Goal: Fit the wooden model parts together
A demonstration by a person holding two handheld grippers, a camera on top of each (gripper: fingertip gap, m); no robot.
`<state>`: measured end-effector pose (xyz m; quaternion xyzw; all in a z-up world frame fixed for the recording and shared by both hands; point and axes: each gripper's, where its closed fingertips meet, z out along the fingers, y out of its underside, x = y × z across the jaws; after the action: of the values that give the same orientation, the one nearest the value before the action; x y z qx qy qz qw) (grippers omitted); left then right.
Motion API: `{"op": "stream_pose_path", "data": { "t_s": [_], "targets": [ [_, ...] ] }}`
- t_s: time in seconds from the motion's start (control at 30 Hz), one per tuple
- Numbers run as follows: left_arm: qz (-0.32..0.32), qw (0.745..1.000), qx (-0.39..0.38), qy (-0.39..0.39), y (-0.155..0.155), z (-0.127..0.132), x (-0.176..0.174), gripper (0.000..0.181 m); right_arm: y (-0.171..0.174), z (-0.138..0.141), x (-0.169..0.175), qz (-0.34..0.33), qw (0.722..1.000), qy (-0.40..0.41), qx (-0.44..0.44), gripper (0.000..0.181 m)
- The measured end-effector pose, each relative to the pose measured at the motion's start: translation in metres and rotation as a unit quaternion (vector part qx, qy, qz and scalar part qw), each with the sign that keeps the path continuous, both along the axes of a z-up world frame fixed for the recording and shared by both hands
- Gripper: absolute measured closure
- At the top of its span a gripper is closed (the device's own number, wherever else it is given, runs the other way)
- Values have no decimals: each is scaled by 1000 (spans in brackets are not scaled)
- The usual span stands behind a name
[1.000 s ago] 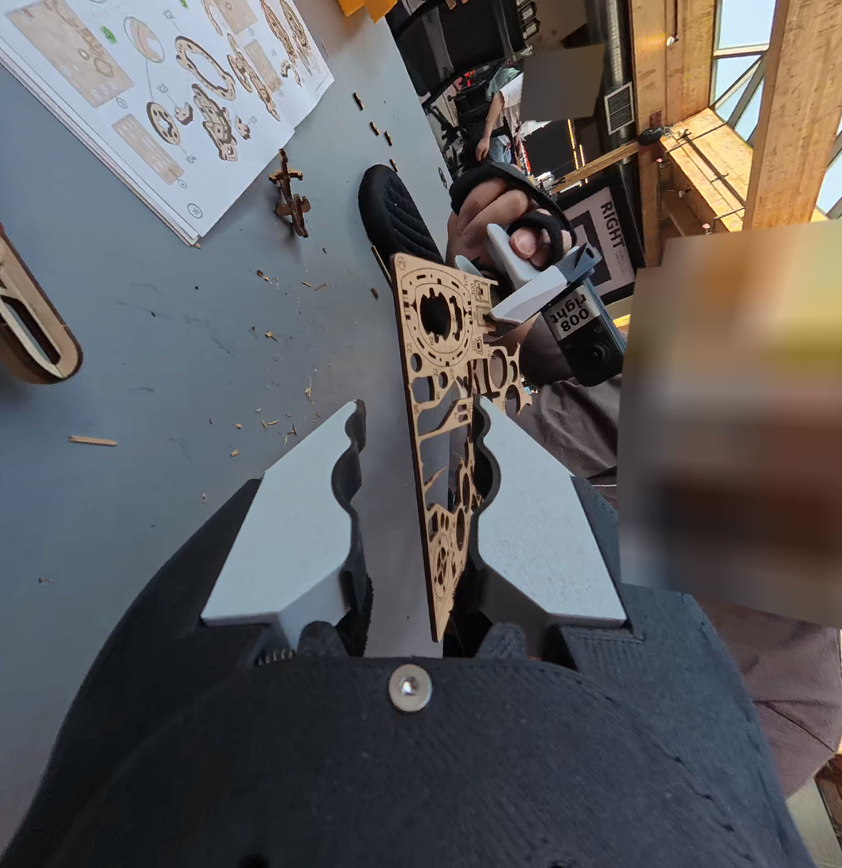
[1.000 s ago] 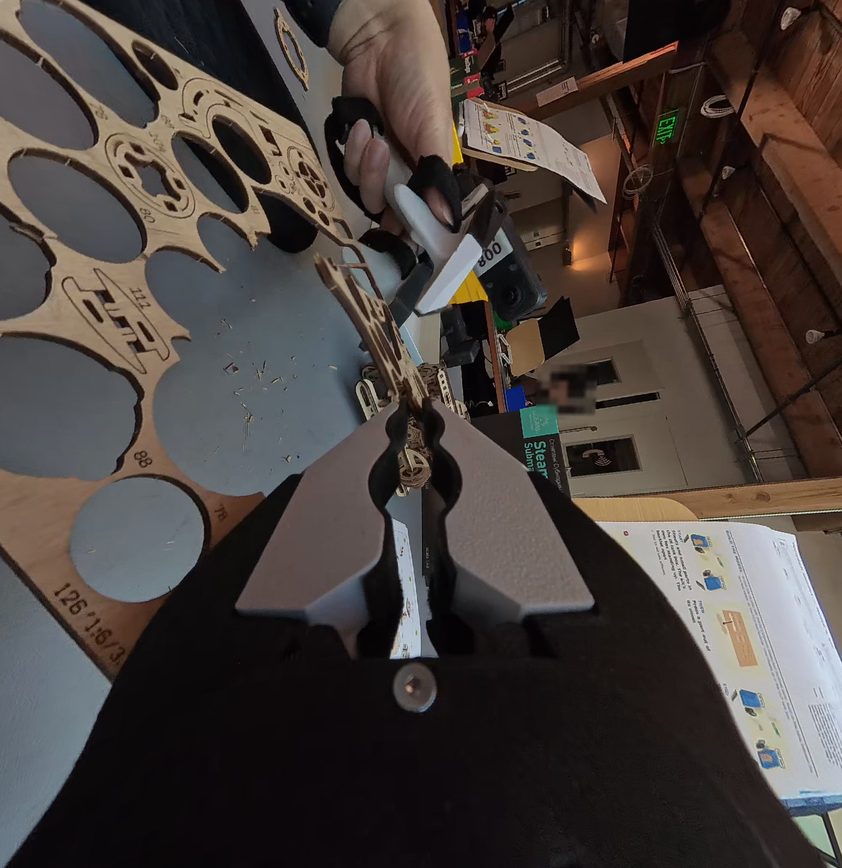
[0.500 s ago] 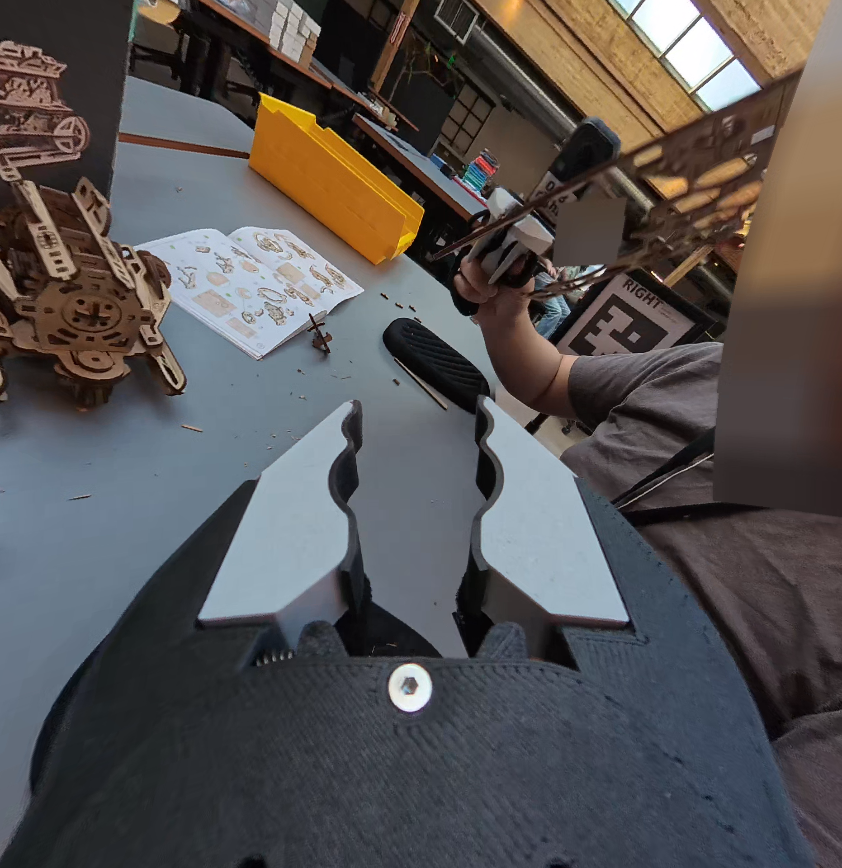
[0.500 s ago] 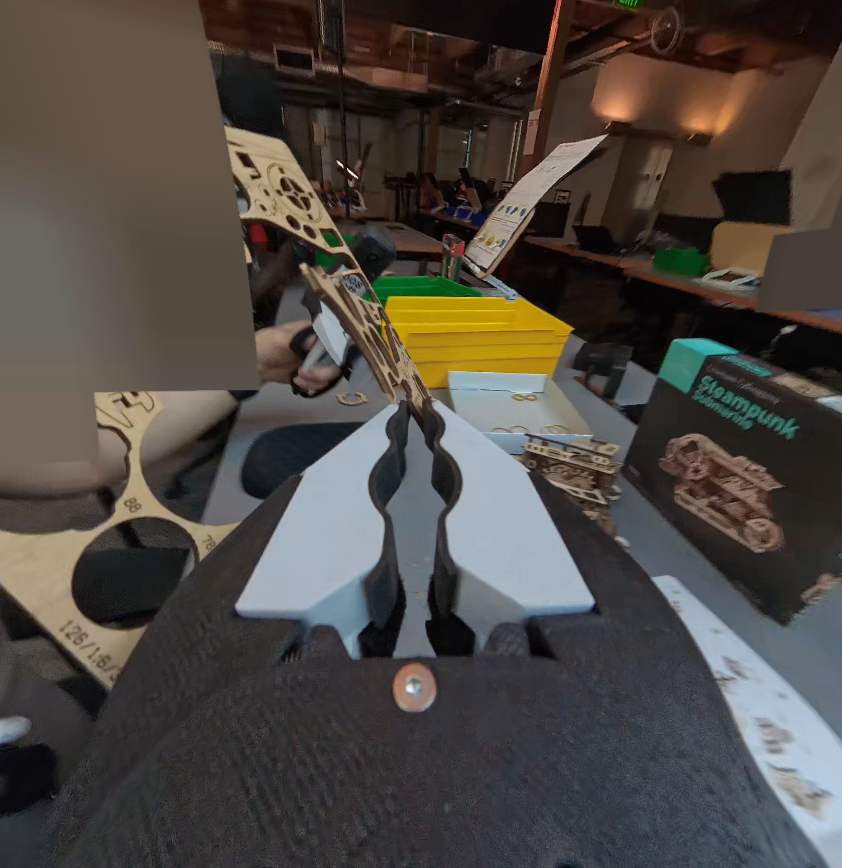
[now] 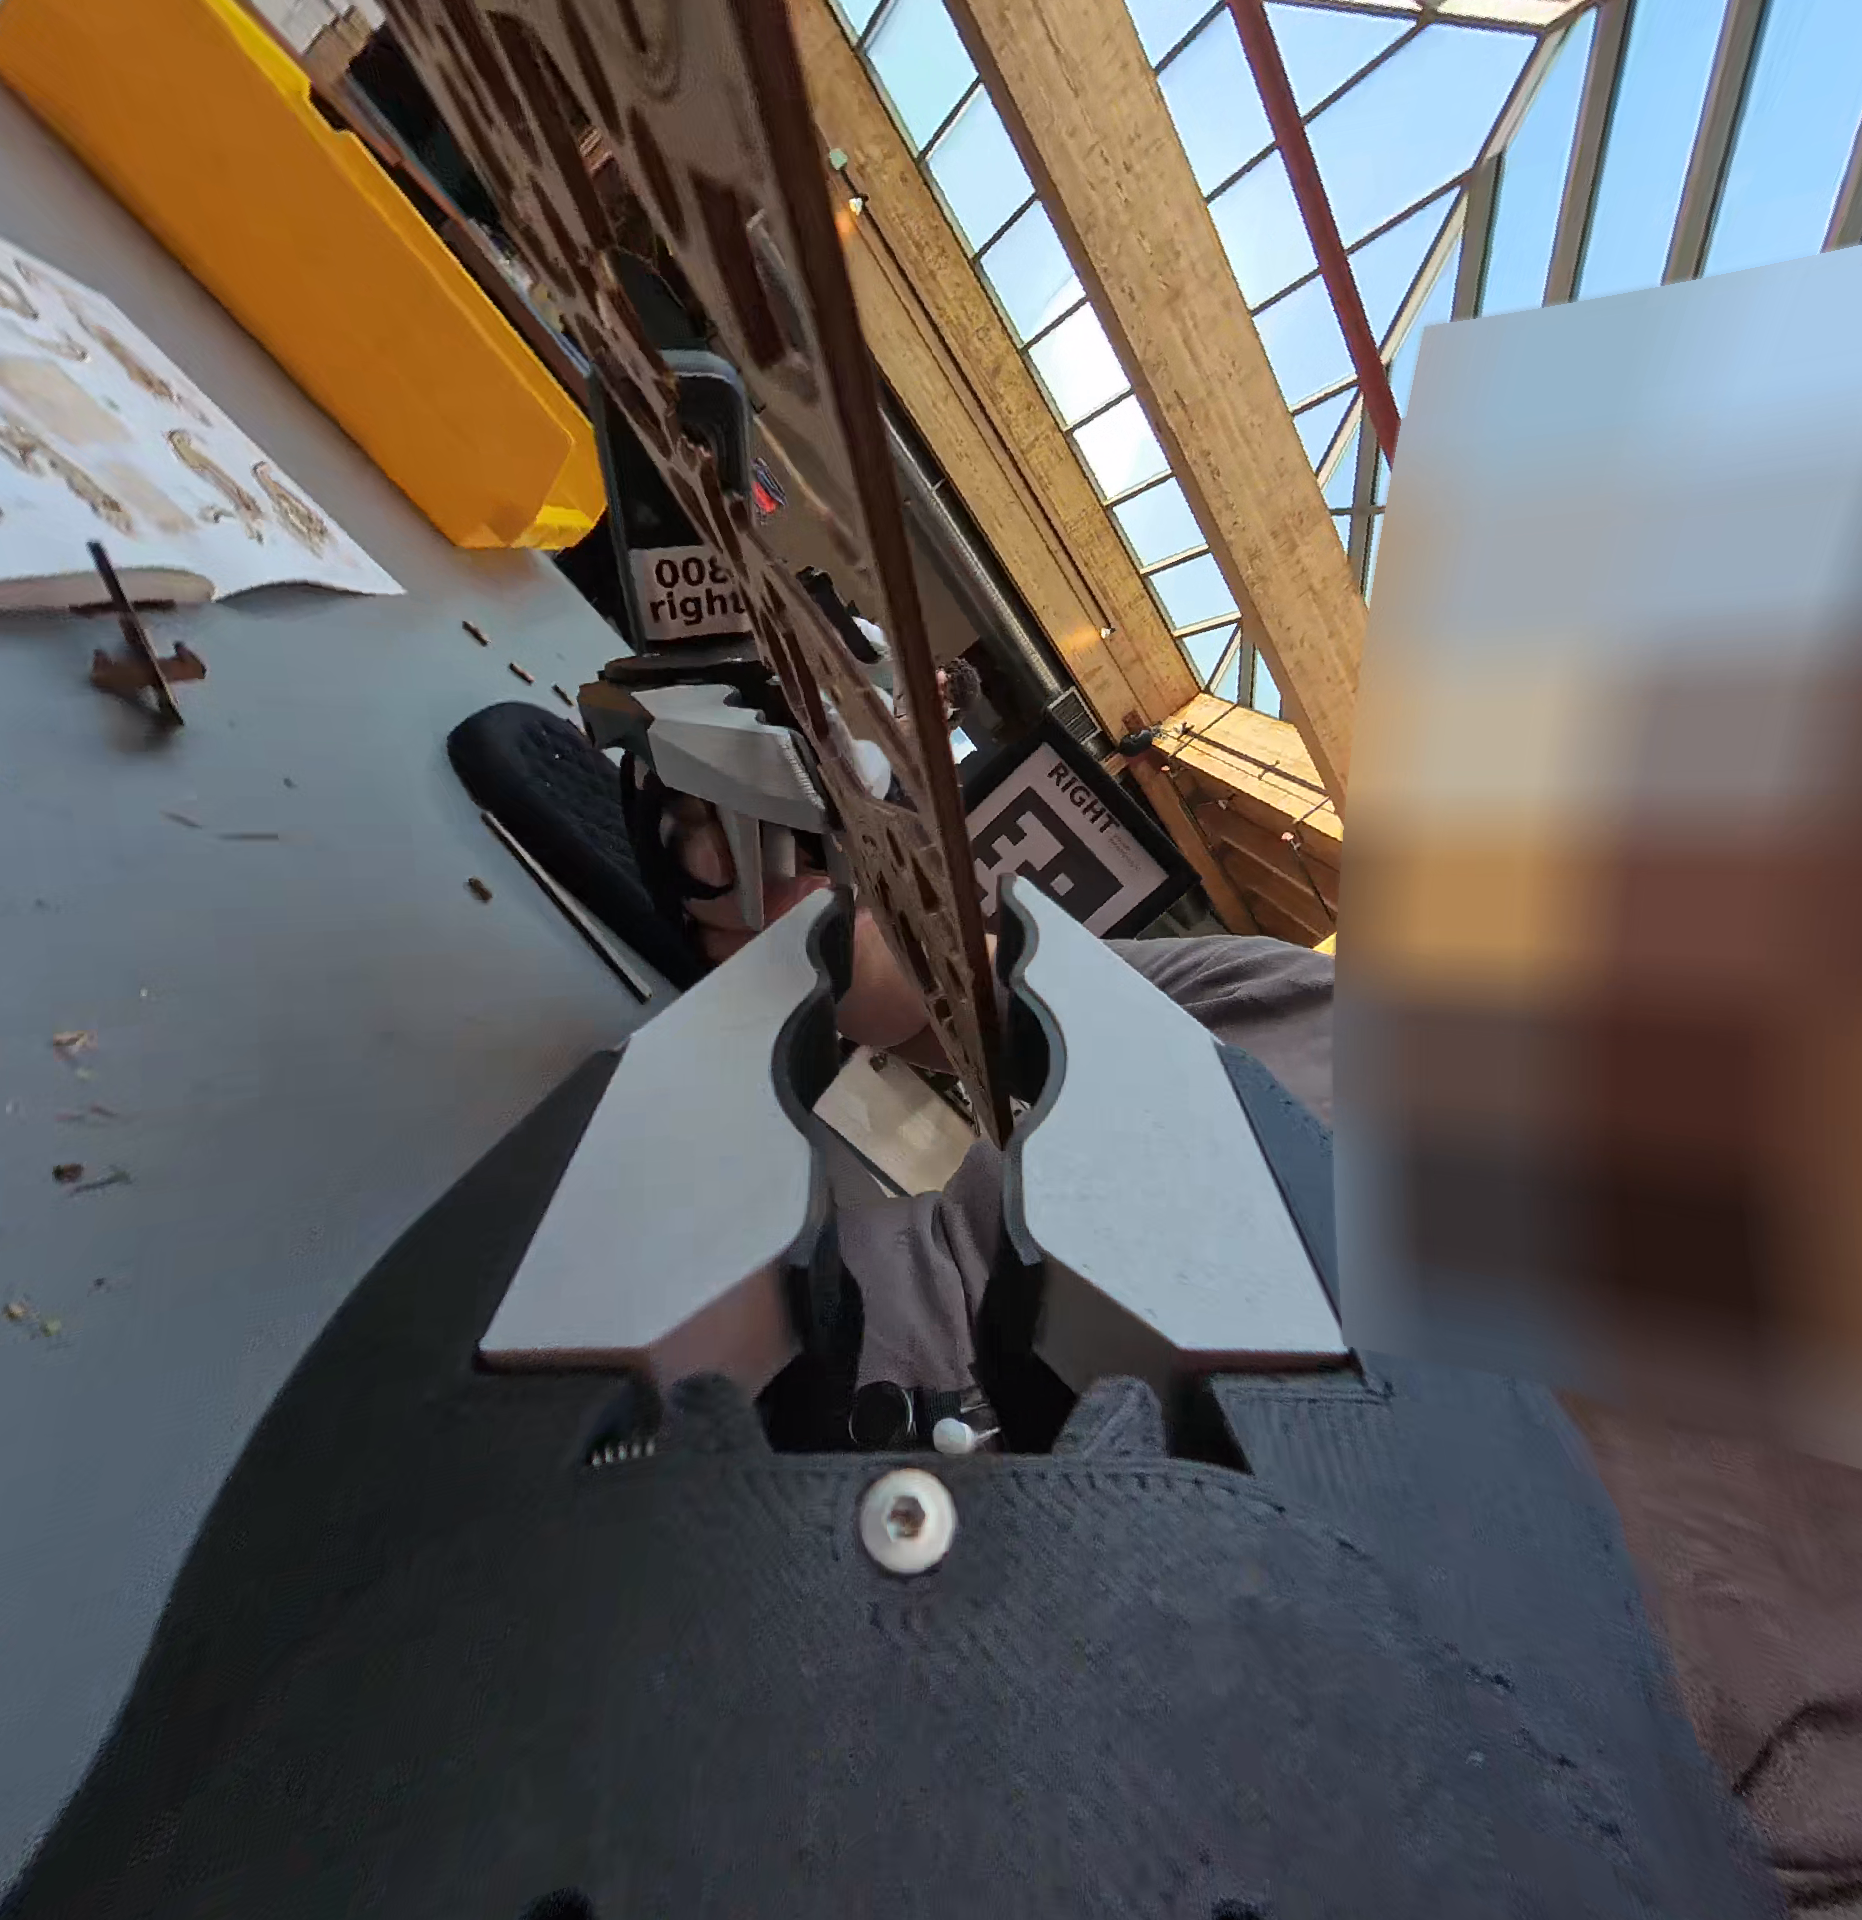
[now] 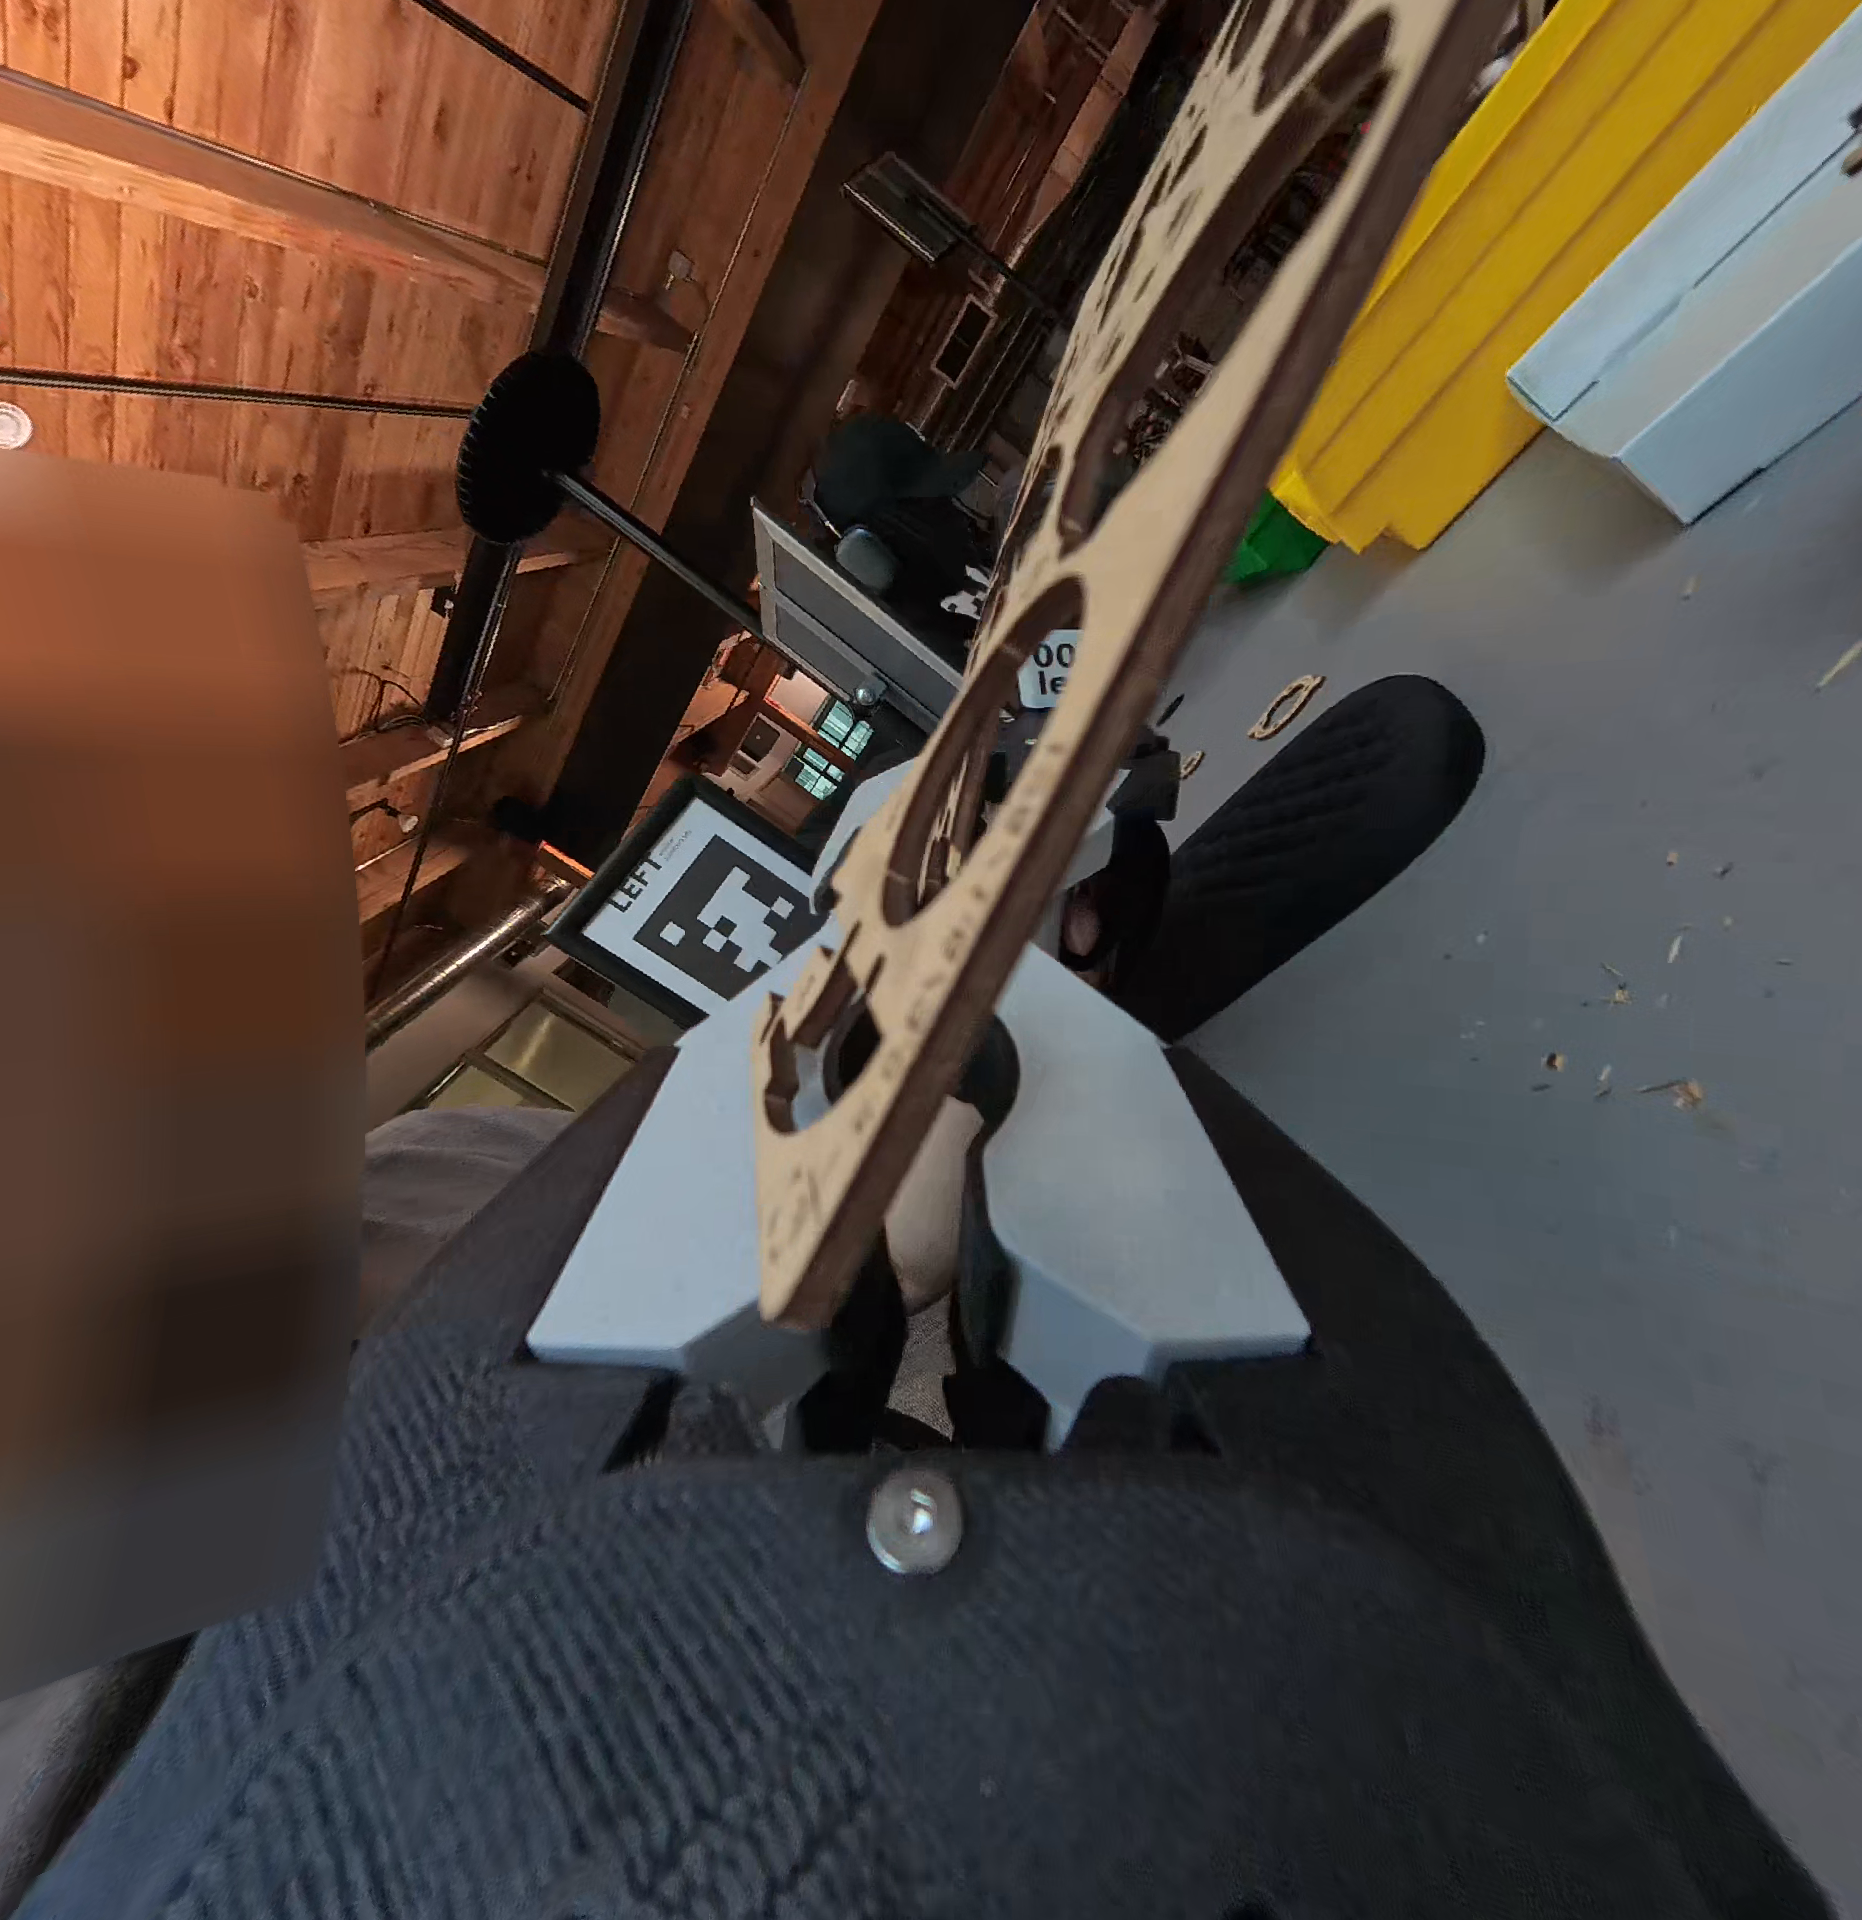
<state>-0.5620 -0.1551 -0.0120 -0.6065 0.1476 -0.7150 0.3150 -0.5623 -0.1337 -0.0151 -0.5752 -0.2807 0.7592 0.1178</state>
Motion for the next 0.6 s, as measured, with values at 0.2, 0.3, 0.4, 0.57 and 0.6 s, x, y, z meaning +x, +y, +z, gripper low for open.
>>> {"op": "stream_pose_path", "data": {
  "t_s": [0.2, 0.3, 0.4, 0.57, 0.6],
  "targets": [
    [19, 993, -110, 33, -16, -50, 0, 179, -15, -43, -5, -19, 998, -57, 2, 178],
    [26, 986, -156, 48, -24, -65, -1, 180, -28, -59, -5, -5, 995, -89, -49, 177],
    [36, 976, -192, 94, -35, -84, -1, 181, -41, -76, -5, 8, 987, -126, -100, 172],
    [36, 962, -241, 121, -49, -97, -1, 177, -53, -99, -6, 28, 971, -178, -159, 176],
    [36, 961, -247, 119, -50, -97, -2, 178, -55, -99, -6, 30, 969, -179, -166, 177]
  ]
}}
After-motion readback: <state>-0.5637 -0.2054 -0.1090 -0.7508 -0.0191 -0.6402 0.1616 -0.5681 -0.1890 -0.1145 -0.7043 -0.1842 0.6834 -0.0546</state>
